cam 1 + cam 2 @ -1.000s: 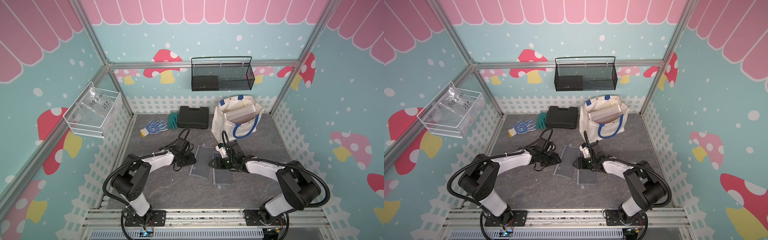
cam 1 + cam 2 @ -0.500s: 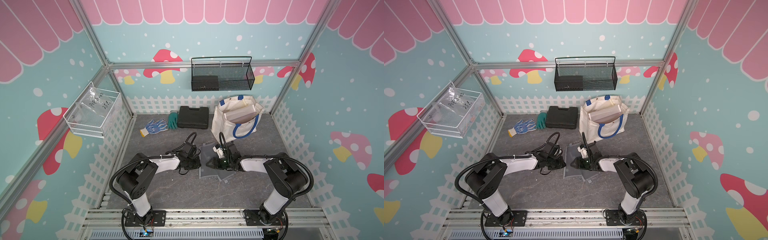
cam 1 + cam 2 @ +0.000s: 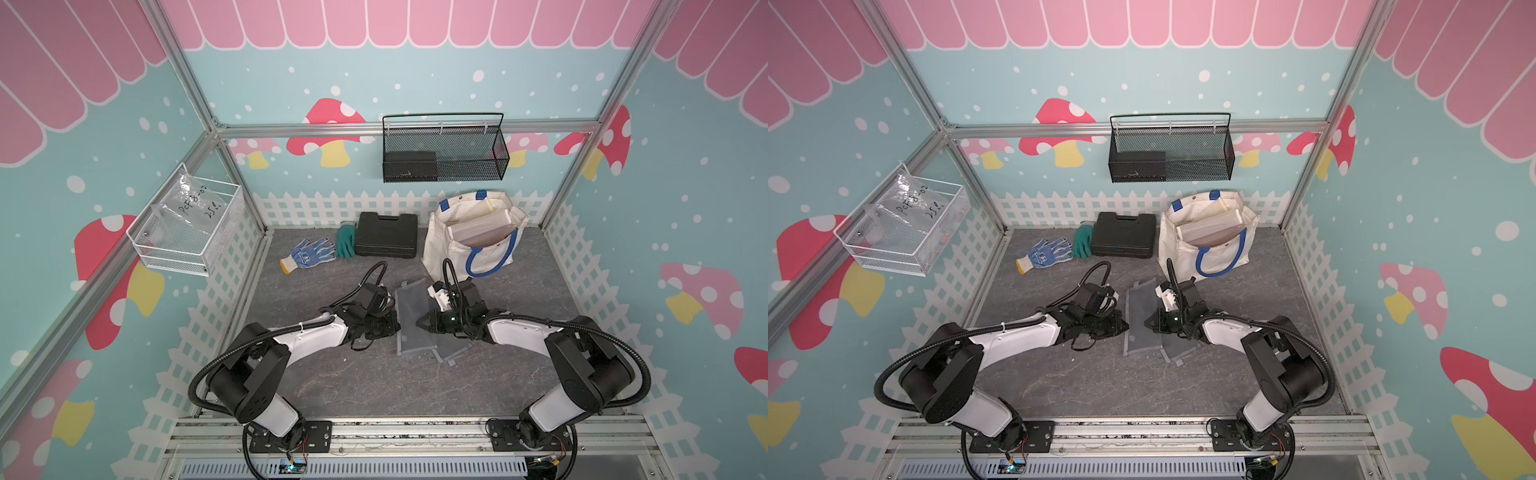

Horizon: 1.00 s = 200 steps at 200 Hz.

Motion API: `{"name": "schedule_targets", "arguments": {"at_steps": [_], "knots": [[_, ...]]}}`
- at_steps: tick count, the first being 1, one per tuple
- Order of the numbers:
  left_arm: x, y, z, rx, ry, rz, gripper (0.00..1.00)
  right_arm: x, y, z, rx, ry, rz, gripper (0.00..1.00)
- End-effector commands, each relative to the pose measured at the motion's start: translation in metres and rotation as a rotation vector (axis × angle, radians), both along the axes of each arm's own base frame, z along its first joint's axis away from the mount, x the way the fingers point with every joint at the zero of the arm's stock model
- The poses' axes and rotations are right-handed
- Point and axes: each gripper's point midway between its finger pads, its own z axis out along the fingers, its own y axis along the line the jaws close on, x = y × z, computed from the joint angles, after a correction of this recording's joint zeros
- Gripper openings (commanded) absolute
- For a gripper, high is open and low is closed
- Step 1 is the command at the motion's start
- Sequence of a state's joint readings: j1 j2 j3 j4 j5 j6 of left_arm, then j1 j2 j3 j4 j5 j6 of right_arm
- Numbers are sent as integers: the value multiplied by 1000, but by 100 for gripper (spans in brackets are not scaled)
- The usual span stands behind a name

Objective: Put the pencil pouch into the canvas bag
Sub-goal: Pick up the pencil pouch, then place the pencil pouch in the canvas bag.

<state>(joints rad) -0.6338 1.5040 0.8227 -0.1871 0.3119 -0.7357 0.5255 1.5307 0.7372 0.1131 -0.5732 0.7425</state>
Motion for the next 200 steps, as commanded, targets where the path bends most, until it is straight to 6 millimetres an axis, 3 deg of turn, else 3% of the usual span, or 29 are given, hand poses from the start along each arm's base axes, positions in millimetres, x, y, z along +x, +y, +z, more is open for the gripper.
{"name": "schedule_targets", "arguments": {"at_steps": [1,13,28,61,84,109,149,180,200], "knots": [[-9,6,18,15,-21,-26,28,6,2,47,27,-92,-3,0],[-9,13,27,27,-43,-12,48,8,1,74,46,-145,-21,0],[-8,22,36,39,-63,11,57,12,-2,109,68,-215,-47,0],[-4,42,44,66,-91,65,60,18,-11,168,91,-314,-107,0],[-3,47,44,89,-95,63,60,25,-15,212,128,-389,-156,0],[-1,49,49,91,-108,66,60,39,-33,253,134,-460,-282,0],[-1,49,57,78,-124,78,60,71,-96,291,170,-492,-561,0],[-1,50,63,70,-140,81,60,99,-154,298,181,-473,-770,0],[-3,51,65,68,-145,80,60,118,-181,300,180,-471,-871,0]]}}
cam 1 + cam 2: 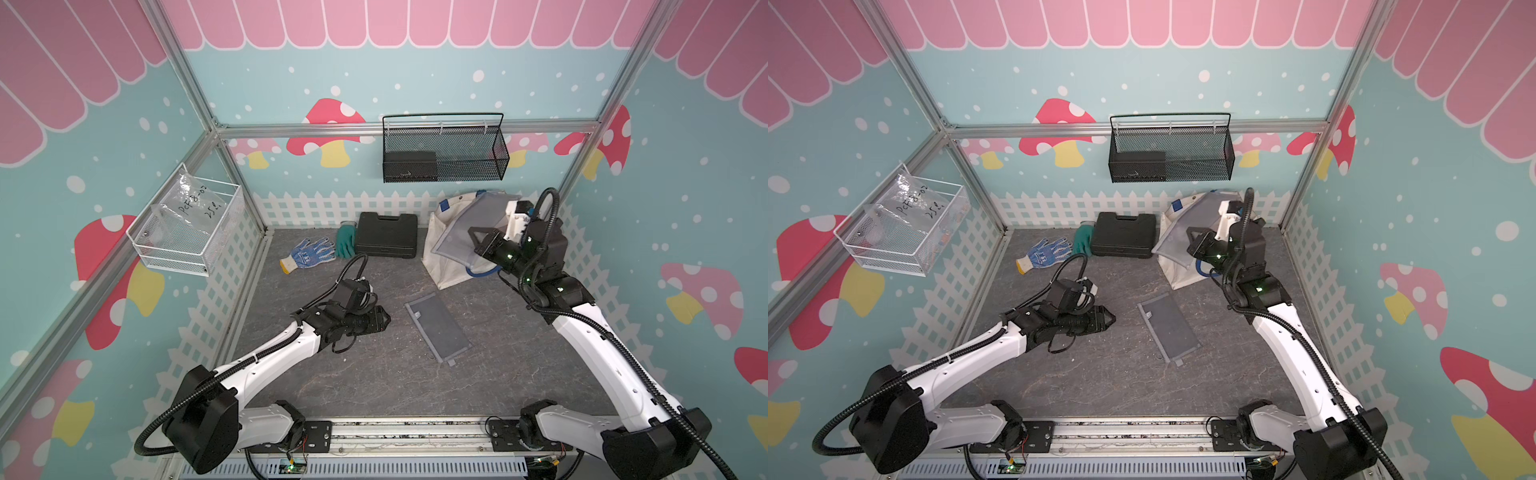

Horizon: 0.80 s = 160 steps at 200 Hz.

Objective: Put the pencil pouch into the canvas bag
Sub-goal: Place the pencil pouch in the canvas bag.

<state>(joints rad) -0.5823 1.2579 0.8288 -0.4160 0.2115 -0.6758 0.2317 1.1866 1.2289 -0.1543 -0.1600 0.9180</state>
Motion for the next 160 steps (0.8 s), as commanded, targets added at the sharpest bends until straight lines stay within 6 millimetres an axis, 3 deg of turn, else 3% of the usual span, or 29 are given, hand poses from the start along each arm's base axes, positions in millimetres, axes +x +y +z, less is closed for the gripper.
{"name": "schedule_targets", "arguments": {"at_steps": [1,32,71,97,126,152,160], "knots": [[5,3,17,-3,-49,7,60,18,-29,12,66,-2,-127,0],[1,5,21,-13,-56,13,60,58,-47,4,94,12,-173,0],[-5,9,25,-21,-64,23,60,112,-60,-22,97,69,-251,0],[-8,13,27,-18,-68,32,60,144,-55,-55,124,142,-251,0],[-11,16,28,-23,-69,46,60,166,-48,-84,156,194,-240,0],[-12,18,30,-23,-74,57,60,176,-44,-93,153,222,-229,0],[-11,18,29,-21,-73,58,60,177,-41,-95,153,226,-222,4]]}}
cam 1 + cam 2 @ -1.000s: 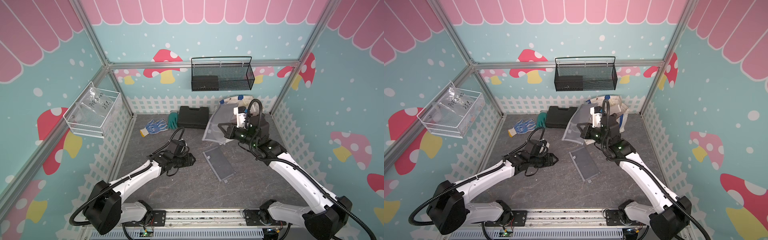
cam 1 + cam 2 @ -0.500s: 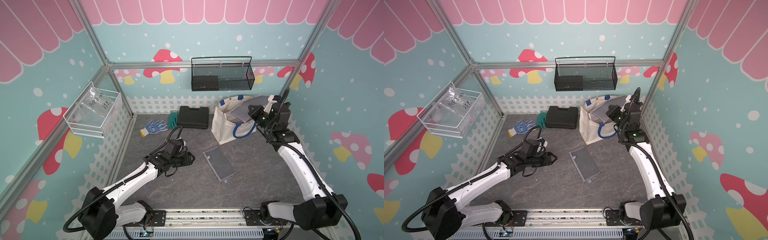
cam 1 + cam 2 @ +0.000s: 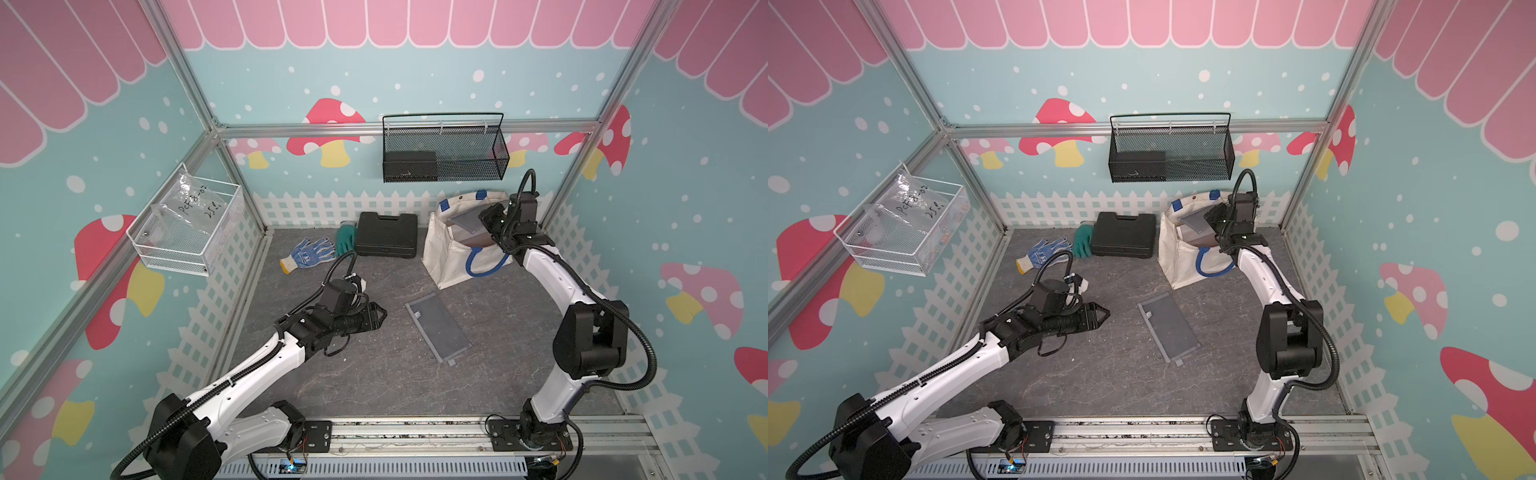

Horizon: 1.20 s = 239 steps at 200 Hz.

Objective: Put the pencil pouch into the canvas bag
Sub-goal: Place the pencil pouch in the canvas bag.

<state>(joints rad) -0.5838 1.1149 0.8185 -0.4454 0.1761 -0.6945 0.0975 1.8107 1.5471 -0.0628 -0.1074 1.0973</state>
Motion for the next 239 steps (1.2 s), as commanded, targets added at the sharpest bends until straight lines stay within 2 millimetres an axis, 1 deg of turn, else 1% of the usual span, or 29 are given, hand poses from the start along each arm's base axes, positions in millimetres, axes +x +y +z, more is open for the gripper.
{"name": "schedule_targets", "arguments": {"at_steps": [1,21,35,45,64,76,91,107,129,157,169,180,187,188,189,193,197,214,239], "knots": [[-4,7,-7,22,18,23,60,7,6,20,36,-39,8,4],[-3,5,-8,28,21,21,60,6,12,18,42,-33,29,17],[-1,3,-7,30,20,16,60,7,17,17,50,-35,64,29],[1,3,-7,31,17,14,60,6,22,18,50,-38,99,35],[3,1,-6,35,15,9,60,-1,27,27,31,-60,141,47],[4,0,-7,36,15,10,60,-7,26,31,16,-68,153,51],[5,0,-7,32,15,10,60,-17,27,38,-8,-82,167,54],[5,0,-9,38,16,8,61,-29,23,48,-56,-91,172,56],[6,-1,-10,44,18,1,60,-45,20,68,-124,-128,191,57],[7,-5,-12,47,29,-13,60,-66,18,91,-258,-145,249,57],[8,-6,-13,50,35,-16,60,-78,18,93,-325,-134,294,59],[9,-7,-13,48,43,-18,61,-95,19,85,-377,-97,340,60],[8,-9,-15,45,50,-21,61,-107,20,75,-402,-71,370,61],[8,-9,-15,43,52,-22,61,-108,20,70,-403,-60,376,62],[8,-10,-15,43,54,-22,61,-111,20,72,-408,-65,378,62],[8,-10,-16,40,59,-23,61,-118,21,63,-413,-46,398,63],[8,-12,-17,38,65,-26,61,-127,21,58,-418,-37,412,64],[6,-17,-22,32,87,-37,62,-164,25,25,-397,27,481,66],[7,-27,-30,30,116,-50,62,-219,41,-27,-309,116,560,68]]}}
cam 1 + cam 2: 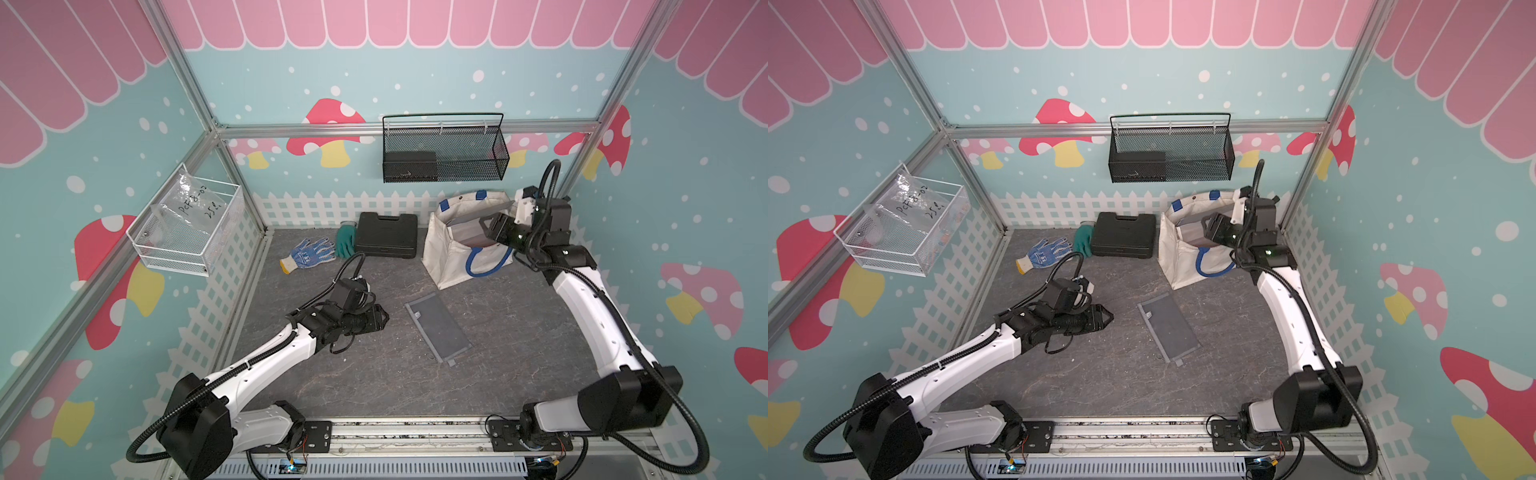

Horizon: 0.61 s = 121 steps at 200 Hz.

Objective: Put the pencil pouch into the canvas bag
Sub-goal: Place the pencil pouch in the canvas bag.

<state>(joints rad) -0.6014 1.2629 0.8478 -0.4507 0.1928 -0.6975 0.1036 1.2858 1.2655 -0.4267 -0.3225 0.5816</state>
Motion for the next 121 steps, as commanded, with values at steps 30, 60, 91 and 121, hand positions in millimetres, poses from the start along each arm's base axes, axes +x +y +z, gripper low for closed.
{"name": "schedule_targets", "arguments": {"at_steps": [30,60,91,121], "knots": [[8,-29,-7,-49,49,-40,62,-99,44,-107,85,255,157,69],[11,-45,-20,-54,98,-50,62,-123,73,-153,55,349,228,70],[10,-54,-36,-48,139,-18,61,-125,76,-189,45,391,225,70],[8,-62,-50,-51,162,10,61,-117,75,-211,-24,422,237,70]]}}
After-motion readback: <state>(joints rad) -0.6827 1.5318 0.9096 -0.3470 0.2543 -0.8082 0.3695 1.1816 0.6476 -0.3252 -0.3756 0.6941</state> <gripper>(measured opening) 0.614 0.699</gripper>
